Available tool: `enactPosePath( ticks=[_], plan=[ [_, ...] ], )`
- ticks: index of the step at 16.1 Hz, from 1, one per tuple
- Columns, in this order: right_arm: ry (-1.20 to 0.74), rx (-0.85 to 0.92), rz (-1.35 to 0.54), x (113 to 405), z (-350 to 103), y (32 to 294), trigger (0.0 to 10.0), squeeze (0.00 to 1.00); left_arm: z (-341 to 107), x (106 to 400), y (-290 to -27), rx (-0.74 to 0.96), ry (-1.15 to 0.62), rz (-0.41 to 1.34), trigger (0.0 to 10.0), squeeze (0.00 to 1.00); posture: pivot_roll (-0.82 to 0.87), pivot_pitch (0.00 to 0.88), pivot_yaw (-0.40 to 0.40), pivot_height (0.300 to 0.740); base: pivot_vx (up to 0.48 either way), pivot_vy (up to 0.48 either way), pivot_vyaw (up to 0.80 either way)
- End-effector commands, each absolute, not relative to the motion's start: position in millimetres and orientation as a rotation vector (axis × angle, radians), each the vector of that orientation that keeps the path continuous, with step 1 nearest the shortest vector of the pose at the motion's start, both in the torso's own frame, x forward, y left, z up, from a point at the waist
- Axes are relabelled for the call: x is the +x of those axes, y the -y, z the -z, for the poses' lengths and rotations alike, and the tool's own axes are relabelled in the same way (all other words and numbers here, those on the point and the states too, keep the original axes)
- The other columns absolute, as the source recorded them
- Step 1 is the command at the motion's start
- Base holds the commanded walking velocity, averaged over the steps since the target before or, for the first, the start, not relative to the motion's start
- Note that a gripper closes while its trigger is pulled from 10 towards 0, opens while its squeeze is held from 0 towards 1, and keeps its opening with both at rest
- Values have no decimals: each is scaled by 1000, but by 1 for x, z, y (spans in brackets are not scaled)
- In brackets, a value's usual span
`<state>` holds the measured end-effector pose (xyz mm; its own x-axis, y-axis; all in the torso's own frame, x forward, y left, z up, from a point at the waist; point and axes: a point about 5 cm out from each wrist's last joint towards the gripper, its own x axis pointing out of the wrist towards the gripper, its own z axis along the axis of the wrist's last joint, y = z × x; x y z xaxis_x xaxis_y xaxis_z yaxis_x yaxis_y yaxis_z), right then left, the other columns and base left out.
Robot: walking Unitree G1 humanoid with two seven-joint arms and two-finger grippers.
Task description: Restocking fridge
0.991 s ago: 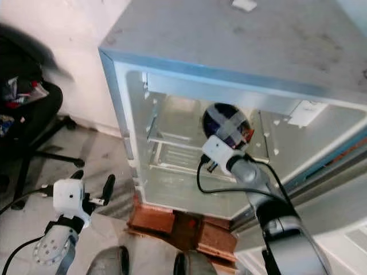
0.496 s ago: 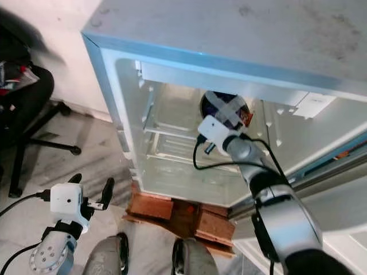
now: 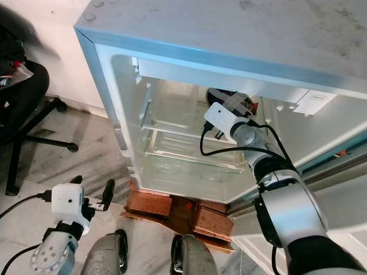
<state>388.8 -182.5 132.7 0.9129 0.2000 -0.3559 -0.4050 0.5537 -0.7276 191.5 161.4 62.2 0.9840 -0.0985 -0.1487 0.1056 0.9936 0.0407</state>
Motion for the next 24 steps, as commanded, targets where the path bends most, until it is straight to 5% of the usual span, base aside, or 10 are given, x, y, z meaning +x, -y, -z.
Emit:
enactPosePath(
  ticks=[1,12,19,24],
  plan=[
    [-253,-945,-347,389,-135,191,10000,1000,-60,189,-161,54,-166,99,10000,0,181,256,-118,740,0,0,0],
    [-273,-694,-587,370,-120,196,10000,1000,-60,225,-177,118,-163,109,10000,0,175,188,-64,740,0,0,0],
    [-87,-388,-324,351,-115,217,10000,1000,-57,242,-194,146,-157,89,10000,0,145,98,-54,740,0,0,0],
    [-21,-100,-92,311,-84,201,10000,1000,-61,251,-191,98,-132,91,10000,0,142,27,-60,740,0,0,0]
  ],
)
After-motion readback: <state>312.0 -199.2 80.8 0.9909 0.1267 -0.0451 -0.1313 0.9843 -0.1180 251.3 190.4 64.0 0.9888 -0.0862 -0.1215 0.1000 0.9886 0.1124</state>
